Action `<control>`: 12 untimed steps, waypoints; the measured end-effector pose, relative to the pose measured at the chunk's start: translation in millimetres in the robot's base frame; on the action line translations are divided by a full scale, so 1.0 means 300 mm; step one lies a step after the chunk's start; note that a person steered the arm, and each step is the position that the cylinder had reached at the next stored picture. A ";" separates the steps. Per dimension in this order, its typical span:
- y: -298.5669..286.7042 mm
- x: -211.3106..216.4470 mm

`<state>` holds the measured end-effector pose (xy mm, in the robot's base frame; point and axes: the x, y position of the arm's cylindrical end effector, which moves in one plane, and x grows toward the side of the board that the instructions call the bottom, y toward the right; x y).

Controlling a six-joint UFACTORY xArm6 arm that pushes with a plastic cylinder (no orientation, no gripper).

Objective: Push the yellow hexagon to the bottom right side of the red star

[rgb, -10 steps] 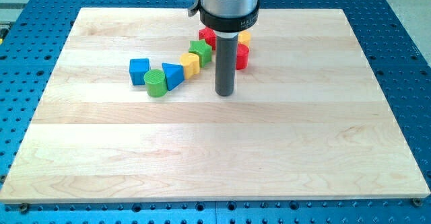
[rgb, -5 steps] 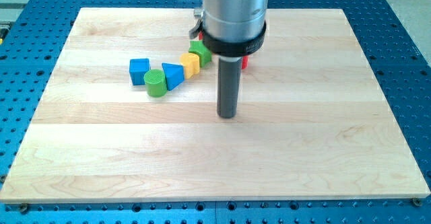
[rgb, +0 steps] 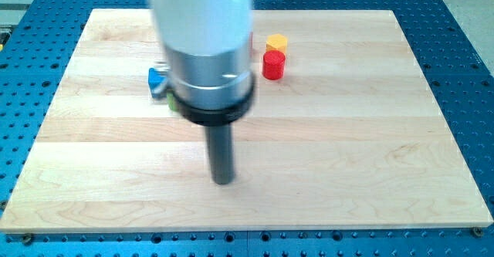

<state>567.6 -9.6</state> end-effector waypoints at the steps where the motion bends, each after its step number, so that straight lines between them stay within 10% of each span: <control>1: 0.019 0.146; 6: 0.234 0.168; 10: 0.497 -0.806; 12: 0.476 -0.882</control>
<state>303.0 133.2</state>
